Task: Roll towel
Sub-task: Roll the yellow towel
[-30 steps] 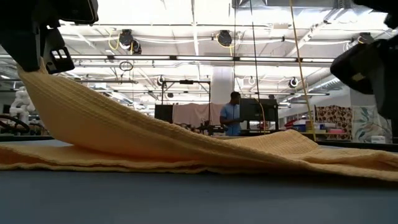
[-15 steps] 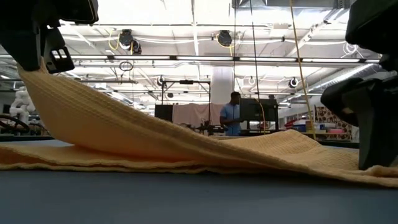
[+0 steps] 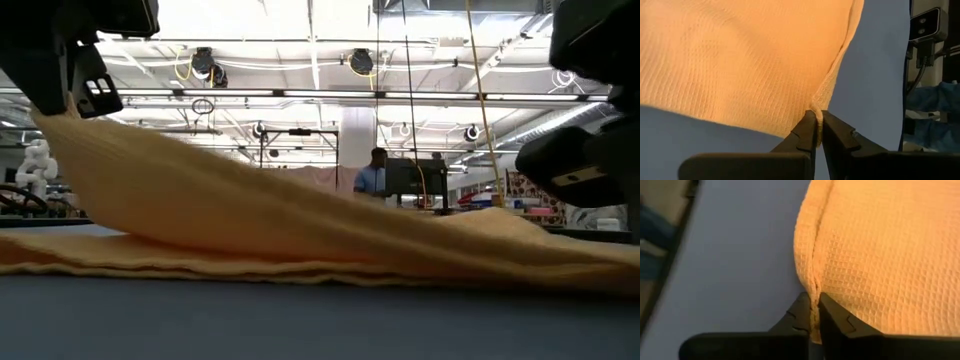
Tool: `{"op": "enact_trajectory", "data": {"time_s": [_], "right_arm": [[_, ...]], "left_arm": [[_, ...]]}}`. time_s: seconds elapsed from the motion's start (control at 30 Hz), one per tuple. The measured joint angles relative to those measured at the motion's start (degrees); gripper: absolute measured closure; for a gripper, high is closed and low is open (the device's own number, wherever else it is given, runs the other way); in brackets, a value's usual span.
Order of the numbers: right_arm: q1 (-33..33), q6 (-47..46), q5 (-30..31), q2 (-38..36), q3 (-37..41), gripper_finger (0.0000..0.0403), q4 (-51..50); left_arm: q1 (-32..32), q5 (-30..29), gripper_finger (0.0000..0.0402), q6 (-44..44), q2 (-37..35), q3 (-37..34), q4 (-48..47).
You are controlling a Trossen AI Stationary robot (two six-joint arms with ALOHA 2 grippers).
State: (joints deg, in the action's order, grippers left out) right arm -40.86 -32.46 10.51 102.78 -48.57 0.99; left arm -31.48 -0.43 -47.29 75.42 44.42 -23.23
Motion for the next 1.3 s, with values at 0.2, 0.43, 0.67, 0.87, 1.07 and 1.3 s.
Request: {"op": "enact_trajectory", "data": {"time_s": [0.2, 0.43, 0.67, 0.87, 1.07, 1.3], "right_arm": [[0.72, -5.78, -4.6, -1.05, -4.54, 0.0382, -6.13], [2.53, -8.43, -6.3, -10.08, -9.42, 0.0392, -21.38], [7.79, -8.42, -4.32, -21.93, -10.11, 0.0393, -40.31], [15.27, -6.49, 0.13, -29.76, -10.11, 0.0393, -51.74], [25.11, 0.25, 0.08, -34.48, -10.11, 0.0393, -53.83], [34.06, 3.32, -0.25, -37.8, -10.11, 0.0394, -53.67]], "left_arm": [[-0.02, 0.55, 0.0394, -0.38, -0.92, 0.0, 1.73], [0.07, 0.51, 0.0397, -0.39, -4.75, 0.0, 3.43], [2.39, -7.02, 0.0398, 0.8, -7.74, 0.02, 3.38], [8.68, -18.11, 0.0399, 4.85, -7.87, 0.02, 3.59], [17.08, -21.11, 0.0399, 11.58, -7.9, 0.02, 7.0], [23.64, -21.09, 0.04, 14.68, -11.74, 0.0, 8.16]]}}
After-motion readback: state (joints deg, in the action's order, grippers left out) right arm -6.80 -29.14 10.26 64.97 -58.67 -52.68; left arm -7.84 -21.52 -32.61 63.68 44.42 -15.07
